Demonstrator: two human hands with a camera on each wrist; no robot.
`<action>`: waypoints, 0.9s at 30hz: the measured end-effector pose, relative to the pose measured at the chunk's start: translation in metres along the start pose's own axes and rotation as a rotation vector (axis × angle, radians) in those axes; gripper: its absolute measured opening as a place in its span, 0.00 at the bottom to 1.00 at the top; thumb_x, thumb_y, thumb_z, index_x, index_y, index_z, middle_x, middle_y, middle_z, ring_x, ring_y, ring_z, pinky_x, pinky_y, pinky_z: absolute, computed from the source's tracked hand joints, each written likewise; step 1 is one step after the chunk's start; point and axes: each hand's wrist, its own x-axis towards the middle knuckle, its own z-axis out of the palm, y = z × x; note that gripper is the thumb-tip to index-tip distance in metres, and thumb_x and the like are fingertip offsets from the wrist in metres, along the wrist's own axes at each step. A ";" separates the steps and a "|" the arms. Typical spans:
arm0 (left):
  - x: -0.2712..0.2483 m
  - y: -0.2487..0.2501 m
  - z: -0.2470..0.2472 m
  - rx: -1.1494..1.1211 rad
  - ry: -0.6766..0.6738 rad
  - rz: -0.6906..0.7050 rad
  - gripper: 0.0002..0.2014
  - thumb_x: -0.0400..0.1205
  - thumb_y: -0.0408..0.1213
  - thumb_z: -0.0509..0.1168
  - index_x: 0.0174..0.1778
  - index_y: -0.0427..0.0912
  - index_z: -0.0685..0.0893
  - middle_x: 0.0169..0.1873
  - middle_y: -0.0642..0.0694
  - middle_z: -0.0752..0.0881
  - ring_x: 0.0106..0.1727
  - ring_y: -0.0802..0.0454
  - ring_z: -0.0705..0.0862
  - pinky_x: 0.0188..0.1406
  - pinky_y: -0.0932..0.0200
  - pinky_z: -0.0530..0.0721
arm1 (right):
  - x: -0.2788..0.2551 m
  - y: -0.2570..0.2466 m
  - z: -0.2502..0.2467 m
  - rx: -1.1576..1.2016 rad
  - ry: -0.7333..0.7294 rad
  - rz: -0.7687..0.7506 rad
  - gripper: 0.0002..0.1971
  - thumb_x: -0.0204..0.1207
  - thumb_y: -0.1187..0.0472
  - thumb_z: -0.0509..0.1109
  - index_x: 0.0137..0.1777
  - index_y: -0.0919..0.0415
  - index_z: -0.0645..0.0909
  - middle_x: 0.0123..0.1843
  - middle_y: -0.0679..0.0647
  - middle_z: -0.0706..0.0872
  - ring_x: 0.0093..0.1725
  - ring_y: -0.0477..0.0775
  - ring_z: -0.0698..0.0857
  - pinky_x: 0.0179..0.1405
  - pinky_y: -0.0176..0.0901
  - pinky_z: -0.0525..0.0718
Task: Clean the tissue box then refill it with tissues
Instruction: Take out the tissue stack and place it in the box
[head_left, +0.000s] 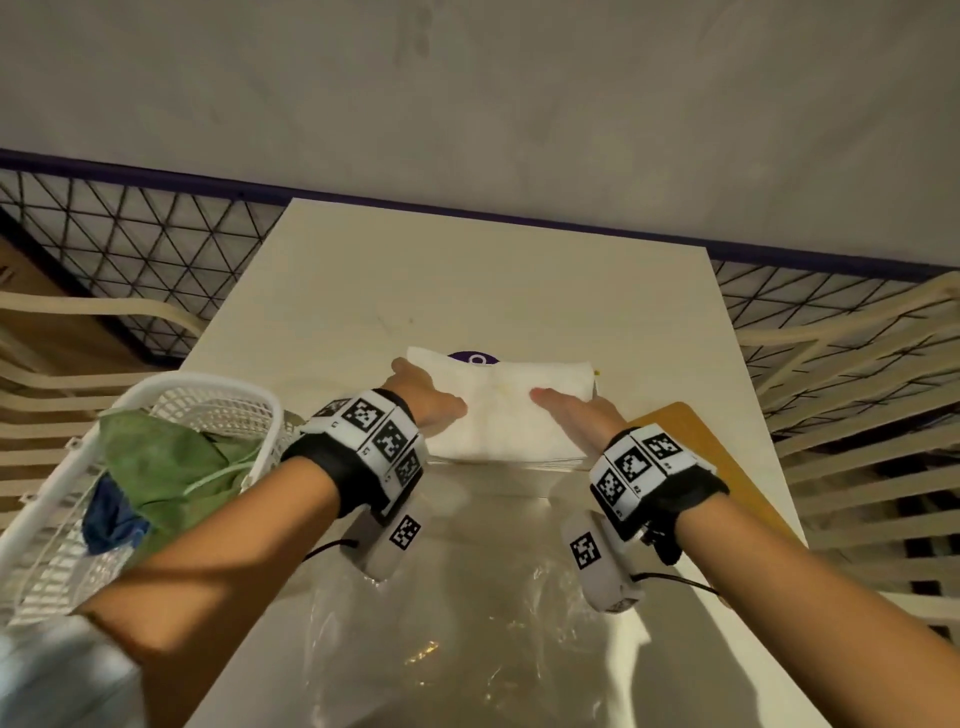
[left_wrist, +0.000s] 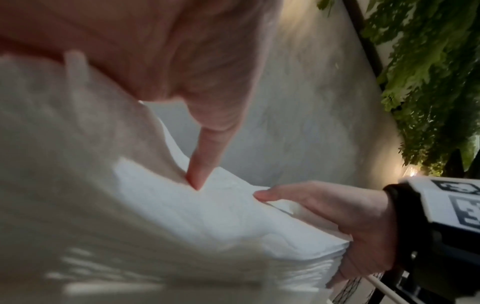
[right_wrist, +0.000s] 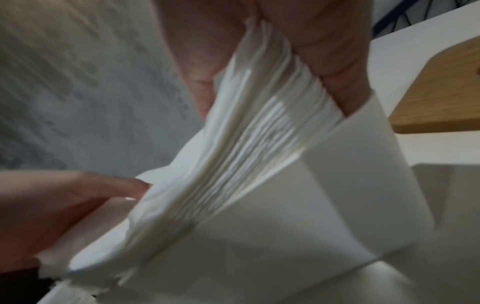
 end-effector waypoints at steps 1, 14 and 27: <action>0.000 0.001 0.003 0.007 -0.002 -0.002 0.48 0.78 0.44 0.65 0.78 0.29 0.35 0.72 0.35 0.72 0.71 0.39 0.74 0.62 0.55 0.75 | 0.002 0.003 0.003 0.001 -0.001 -0.004 0.48 0.68 0.47 0.74 0.81 0.58 0.49 0.78 0.59 0.69 0.75 0.59 0.71 0.70 0.47 0.70; -0.022 -0.034 -0.012 -0.022 0.142 0.264 0.32 0.77 0.40 0.67 0.76 0.41 0.65 0.66 0.41 0.79 0.63 0.45 0.79 0.56 0.58 0.74 | -0.018 0.011 0.002 -0.418 0.061 -0.174 0.45 0.74 0.56 0.67 0.81 0.57 0.39 0.73 0.64 0.71 0.69 0.63 0.74 0.53 0.42 0.74; -0.021 -0.067 0.008 0.013 -0.045 0.488 0.46 0.66 0.34 0.78 0.76 0.41 0.59 0.69 0.42 0.77 0.71 0.46 0.75 0.67 0.58 0.72 | -0.015 0.001 0.040 -1.147 -0.257 -0.492 0.27 0.83 0.50 0.54 0.80 0.52 0.54 0.85 0.55 0.47 0.83 0.59 0.47 0.80 0.48 0.45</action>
